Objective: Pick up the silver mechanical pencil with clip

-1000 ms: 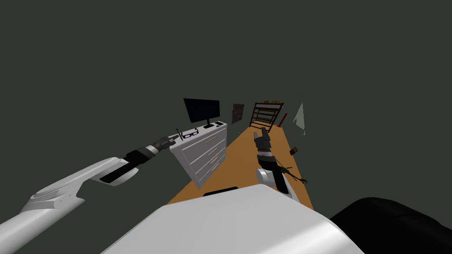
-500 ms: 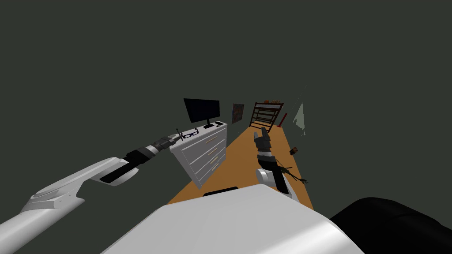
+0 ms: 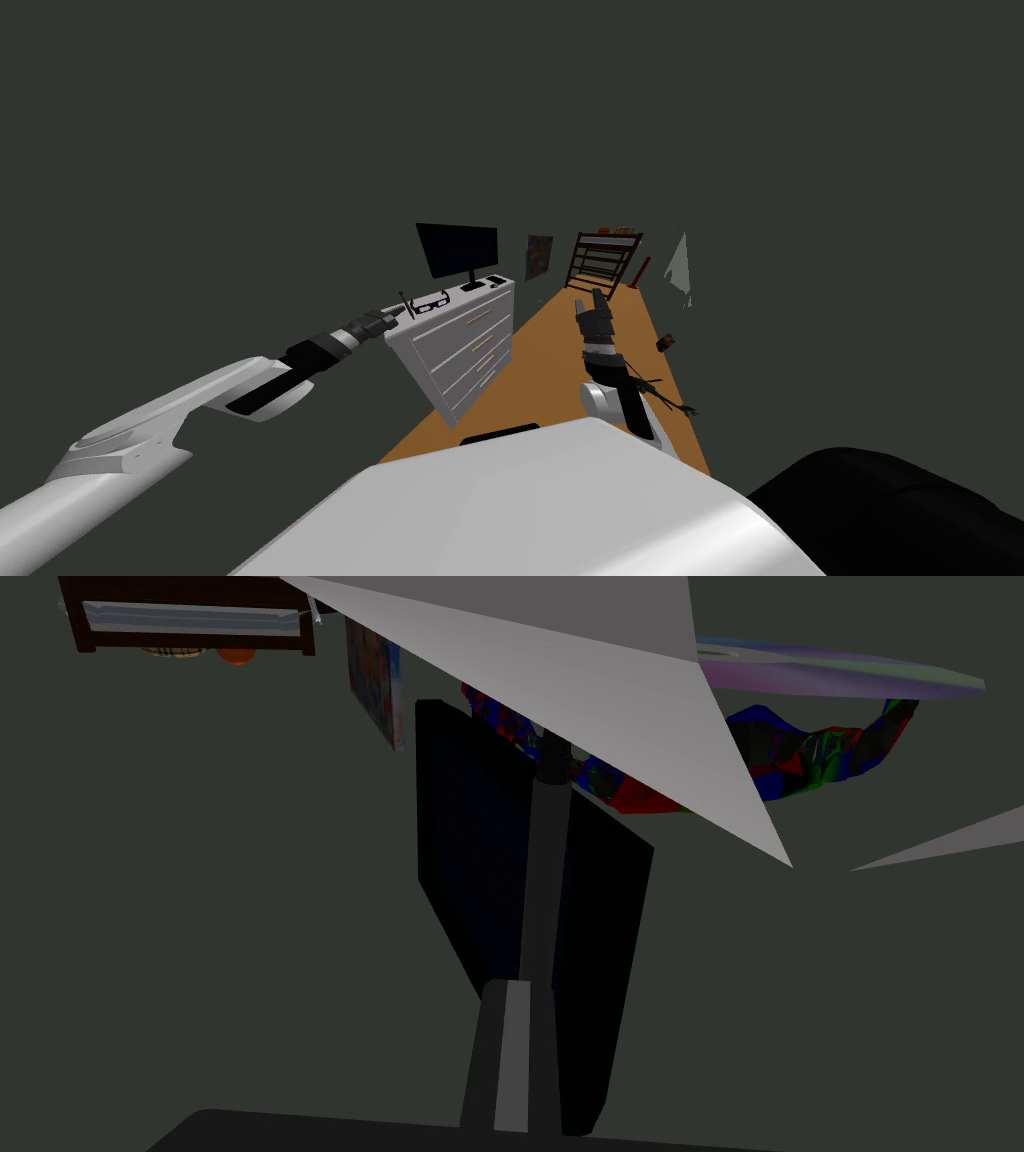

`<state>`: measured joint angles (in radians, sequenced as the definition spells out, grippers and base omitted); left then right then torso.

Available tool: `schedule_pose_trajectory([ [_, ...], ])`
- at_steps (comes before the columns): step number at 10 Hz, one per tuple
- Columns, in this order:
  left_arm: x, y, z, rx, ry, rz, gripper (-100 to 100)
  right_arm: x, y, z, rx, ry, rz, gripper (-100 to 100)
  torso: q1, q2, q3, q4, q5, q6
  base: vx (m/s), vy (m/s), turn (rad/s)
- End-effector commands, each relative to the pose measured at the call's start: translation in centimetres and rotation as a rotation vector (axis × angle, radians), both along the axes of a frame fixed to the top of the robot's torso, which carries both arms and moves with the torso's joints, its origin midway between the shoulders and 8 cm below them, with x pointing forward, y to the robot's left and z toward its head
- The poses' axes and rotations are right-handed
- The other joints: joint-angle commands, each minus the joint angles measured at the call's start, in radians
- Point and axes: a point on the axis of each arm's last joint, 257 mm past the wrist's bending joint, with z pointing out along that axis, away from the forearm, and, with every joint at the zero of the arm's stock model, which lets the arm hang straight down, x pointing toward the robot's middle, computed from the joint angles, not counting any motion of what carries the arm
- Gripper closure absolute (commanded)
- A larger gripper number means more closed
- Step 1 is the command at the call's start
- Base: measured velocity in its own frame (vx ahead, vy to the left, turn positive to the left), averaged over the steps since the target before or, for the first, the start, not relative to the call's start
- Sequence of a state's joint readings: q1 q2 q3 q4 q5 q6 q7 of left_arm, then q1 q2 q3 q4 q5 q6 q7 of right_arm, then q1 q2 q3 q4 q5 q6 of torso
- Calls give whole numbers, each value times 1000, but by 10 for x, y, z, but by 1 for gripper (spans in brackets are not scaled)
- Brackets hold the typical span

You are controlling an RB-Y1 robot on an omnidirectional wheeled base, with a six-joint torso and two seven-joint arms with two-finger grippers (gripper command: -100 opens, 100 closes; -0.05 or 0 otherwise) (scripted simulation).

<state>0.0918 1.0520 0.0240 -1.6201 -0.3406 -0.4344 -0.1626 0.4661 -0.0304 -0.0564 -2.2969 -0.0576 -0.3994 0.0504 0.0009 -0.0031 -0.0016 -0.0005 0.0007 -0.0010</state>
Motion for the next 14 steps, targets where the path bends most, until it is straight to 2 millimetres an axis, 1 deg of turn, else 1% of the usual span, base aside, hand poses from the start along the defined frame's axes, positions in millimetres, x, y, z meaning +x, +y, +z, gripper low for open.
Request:
schedule_pose_trajectory([
  [1,0,0,0,0,0,0,0,0,0,0,0,0,0,0,0,0,0,0,0,0,0,0,0],
  [2,0,0,0,0,0,0,-100,0,0,0,0,0,0,0,0,0,0,0,0,0,0,0,0],
  [3,0,0,0,0,0,0,0,0,0,0,0,0,0,0,0,0,0,0,0,0,0,0,0],
  [4,0,0,0,0,0,0,-100,0,0,0,0,0,0,0,0,0,0,0,0,0,0,0,0],
  [5,0,0,0,0,0,0,100,0,0,0,0,0,0,0,0,0,0,0,0,0,0,0,0],
  [9,0,0,0,0,0,0,100,0,0,0,0,0,0,0,0,0,0,0,0,0,0,0,0],
  [11,0,0,0,0,0,0,-100,0,0,0,0,0,0,0,0,0,0,0,0,0,0,0,0],
  [12,0,0,0,0,0,0,0,0,0,0,0,0,0,0,0,0,0,0,0,0,0,0,0],
  [13,0,0,0,0,0,0,-100,0,0,0,0,0,0,0,0,0,0,0,0,0,0,0,0],
  [14,0,0,0,0,0,0,100,0,0,0,0,0,0,0,0,0,0,0,0,0,0,0,0],
])
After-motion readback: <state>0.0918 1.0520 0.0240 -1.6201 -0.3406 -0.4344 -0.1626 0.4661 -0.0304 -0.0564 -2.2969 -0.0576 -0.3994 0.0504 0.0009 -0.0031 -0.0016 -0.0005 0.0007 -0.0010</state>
